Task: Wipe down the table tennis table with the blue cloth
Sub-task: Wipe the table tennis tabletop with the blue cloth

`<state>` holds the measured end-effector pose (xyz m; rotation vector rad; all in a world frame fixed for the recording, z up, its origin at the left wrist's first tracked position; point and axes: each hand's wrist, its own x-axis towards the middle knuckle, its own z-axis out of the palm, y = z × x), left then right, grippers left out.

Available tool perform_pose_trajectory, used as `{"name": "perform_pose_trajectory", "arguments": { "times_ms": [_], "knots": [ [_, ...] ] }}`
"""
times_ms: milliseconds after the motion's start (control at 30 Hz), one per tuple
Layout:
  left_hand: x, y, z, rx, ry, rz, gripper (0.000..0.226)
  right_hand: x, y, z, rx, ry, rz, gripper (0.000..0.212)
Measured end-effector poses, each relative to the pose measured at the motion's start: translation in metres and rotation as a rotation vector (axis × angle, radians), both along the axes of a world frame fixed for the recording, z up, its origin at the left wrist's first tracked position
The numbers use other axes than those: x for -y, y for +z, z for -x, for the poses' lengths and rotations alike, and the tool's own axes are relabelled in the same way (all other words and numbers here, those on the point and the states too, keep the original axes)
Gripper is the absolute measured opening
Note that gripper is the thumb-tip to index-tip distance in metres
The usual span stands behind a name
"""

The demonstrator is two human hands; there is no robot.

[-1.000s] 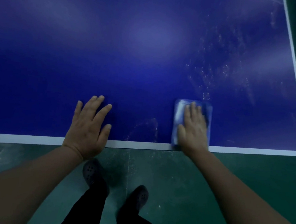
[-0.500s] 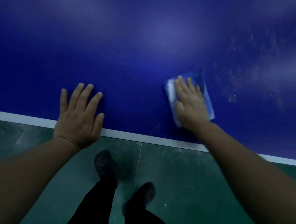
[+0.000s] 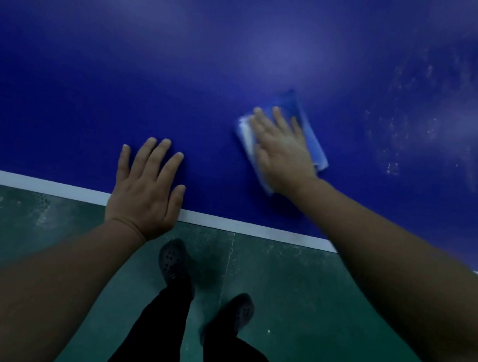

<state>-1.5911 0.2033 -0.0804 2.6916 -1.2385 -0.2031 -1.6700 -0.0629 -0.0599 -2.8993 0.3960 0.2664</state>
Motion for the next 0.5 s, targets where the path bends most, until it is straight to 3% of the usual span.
{"name": "perform_pose_trajectory", "arguments": {
  "times_ms": [133,233,300,433,500],
  "knots": [
    [-0.001,-0.001,-0.001,0.001,-0.004,0.028,0.063,-0.052,-0.011,0.040,-0.012,0.472,-0.014,0.053],
    [0.000,0.000,-0.002,-0.011,-0.006,0.000,0.063,-0.017,-0.008,0.113,-0.055,0.498,0.013,0.053],
    [0.000,0.000,-0.001,-0.019,-0.008,-0.020,0.063,0.022,-0.005,0.142,-0.062,0.259,0.064,0.053],
    [0.001,0.001,-0.002,-0.027,-0.010,-0.044,0.063,0.041,-0.006,0.120,-0.071,-0.542,0.097,0.065],
    [0.002,0.002,-0.001,-0.030,-0.008,-0.053,0.064,0.008,-0.010,0.098,-0.023,-0.601,0.081,0.063]
  ]
}}
